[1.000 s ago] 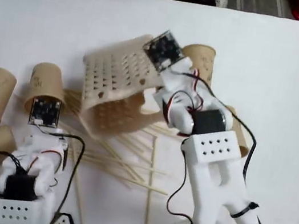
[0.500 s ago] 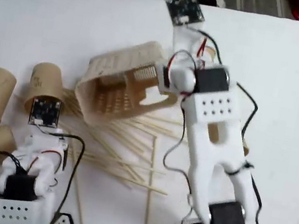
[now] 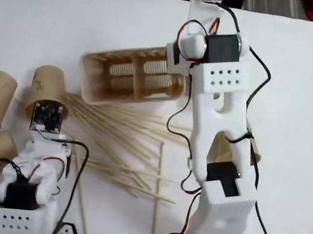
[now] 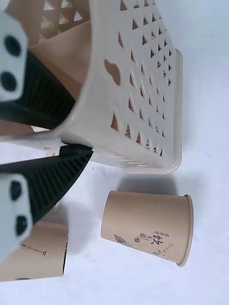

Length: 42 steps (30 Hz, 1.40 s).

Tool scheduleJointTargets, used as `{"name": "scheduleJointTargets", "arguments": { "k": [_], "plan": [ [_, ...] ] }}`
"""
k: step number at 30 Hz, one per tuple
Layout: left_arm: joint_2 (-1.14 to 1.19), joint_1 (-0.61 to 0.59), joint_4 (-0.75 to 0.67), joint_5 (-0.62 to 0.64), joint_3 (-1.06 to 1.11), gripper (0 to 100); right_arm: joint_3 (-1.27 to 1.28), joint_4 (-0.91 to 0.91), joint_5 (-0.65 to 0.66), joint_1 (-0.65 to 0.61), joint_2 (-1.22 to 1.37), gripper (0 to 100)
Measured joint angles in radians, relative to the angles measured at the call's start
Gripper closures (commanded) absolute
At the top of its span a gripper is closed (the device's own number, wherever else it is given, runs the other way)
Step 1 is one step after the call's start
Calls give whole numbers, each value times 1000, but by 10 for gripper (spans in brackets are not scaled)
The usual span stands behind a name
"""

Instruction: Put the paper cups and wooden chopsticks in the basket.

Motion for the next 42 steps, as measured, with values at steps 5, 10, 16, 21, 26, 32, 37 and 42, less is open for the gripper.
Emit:
{"name": "scheduleJointTargets", "arguments": {
  "k": [5, 10, 16, 21, 26, 32, 37, 42],
  "plan": [
    [0, 0, 0, 0, 0, 973, 48, 5, 0, -3, -15, 981],
    [0, 0, 0, 0, 0, 973, 180, 5, 0, -43, -133, 980],
    [0, 0, 0, 0, 0, 973, 245, 6, -6, -37, -199, 978],
    [0, 0, 0, 0, 0, 973, 267, 6, -61, -25, -196, 978],
    [0, 0, 0, 0, 0, 973, 267, 5, -68, -15, -115, 897],
    [0, 0, 0, 0, 0, 973, 164, 5, -68, -18, -35, 807],
    [0, 0, 0, 0, 0, 973, 2, 5, -38, -18, 11, 807],
    [0, 0, 0, 0, 0, 973, -160, 5, 48, -20, 80, 807]
  ]
}}
